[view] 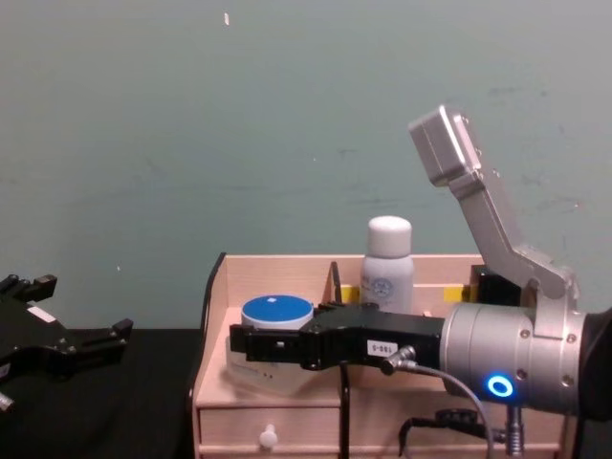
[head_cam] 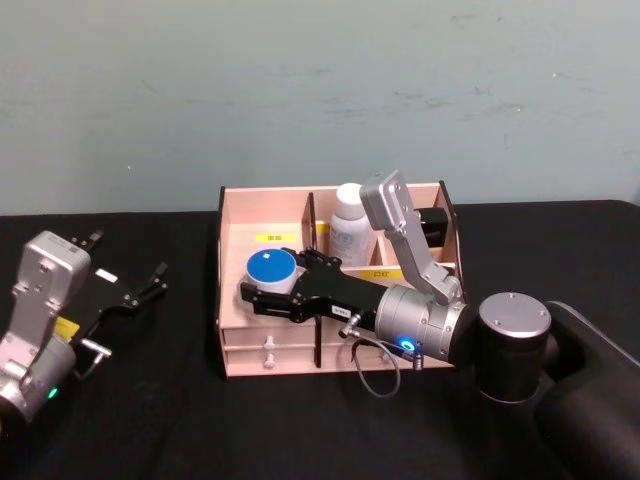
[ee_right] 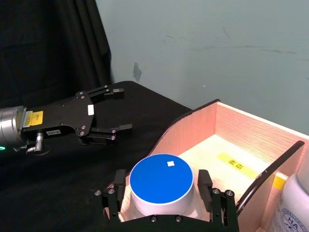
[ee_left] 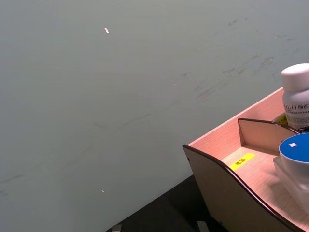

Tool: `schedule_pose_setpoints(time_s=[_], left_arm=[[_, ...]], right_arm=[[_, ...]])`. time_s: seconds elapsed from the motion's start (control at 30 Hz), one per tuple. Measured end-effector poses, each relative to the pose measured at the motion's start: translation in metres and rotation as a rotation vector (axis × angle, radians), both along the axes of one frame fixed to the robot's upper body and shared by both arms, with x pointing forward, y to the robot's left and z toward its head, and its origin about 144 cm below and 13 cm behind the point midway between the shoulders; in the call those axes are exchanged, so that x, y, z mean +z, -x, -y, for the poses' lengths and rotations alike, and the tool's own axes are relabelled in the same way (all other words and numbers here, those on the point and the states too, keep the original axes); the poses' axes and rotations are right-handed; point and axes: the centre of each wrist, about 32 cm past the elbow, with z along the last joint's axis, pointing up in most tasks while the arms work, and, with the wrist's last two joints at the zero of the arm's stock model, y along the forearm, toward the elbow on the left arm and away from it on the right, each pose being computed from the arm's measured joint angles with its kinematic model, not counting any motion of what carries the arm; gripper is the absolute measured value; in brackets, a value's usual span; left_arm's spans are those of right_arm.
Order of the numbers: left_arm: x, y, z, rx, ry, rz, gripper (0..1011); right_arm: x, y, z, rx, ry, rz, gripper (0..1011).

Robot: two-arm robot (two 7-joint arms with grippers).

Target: Pick up the facial cleanser and watermelon frost from the table and place them into the tiered storage box.

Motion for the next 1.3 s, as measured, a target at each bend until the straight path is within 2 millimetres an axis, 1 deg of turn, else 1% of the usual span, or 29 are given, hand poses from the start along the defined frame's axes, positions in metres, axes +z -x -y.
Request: schedule_pose_setpoints(time_s=[0.1,0.43,0.53,0.6,0.63,0.8,0.97,1.07,1.17,1.27,1.3], left_arm=[[0.0,0.0,0.0,0.0,0.0,0.0,1010],[0.0,0.0,0.0,0.0,0.0,0.0,1010],[0.0,0.0,0.0,0.0,0.0,0.0,1009],[0.0,0.0,0.0,0.0,0.0,0.0,1010],[0.0,0.0,0.0,0.0,0.0,0.0,1010],[0.0,0.0,0.0,0.0,0.0,0.0,1010],[0.0,0.0,0.0,0.0,0.0,0.0,1010],[0.0,0.0,0.0,0.0,0.0,0.0,1010],[0.0,0.0,0.0,0.0,0.0,0.0,1010],[0.0,0.0,0.0,0.0,0.0,0.0,1010],[0.0,0.0,0.0,0.0,0.0,0.0,1010]], right_arm=[[0.0,0.0,0.0,0.001,-0.001,0.0,1002],[0.001,0.0,0.001,0.002,-0.007,0.008,1002],[0.006,0.002,0.004,0.004,-0.015,0.028,1002],[0.014,0.004,0.006,0.009,-0.021,0.054,1002],[0.014,0.004,0.006,0.009,-0.021,0.054,1002],[0.028,0.01,0.011,0.014,-0.024,0.096,1002],[0.037,0.019,0.016,0.018,-0.029,0.127,1002],[0.039,0.024,0.017,0.022,-0.03,0.132,1002],[0.041,0.035,0.021,0.03,-0.034,0.137,1002],[0.042,0.048,0.028,0.034,-0.041,0.144,1002],[0.043,0.056,0.032,0.034,-0.046,0.149,1002]])
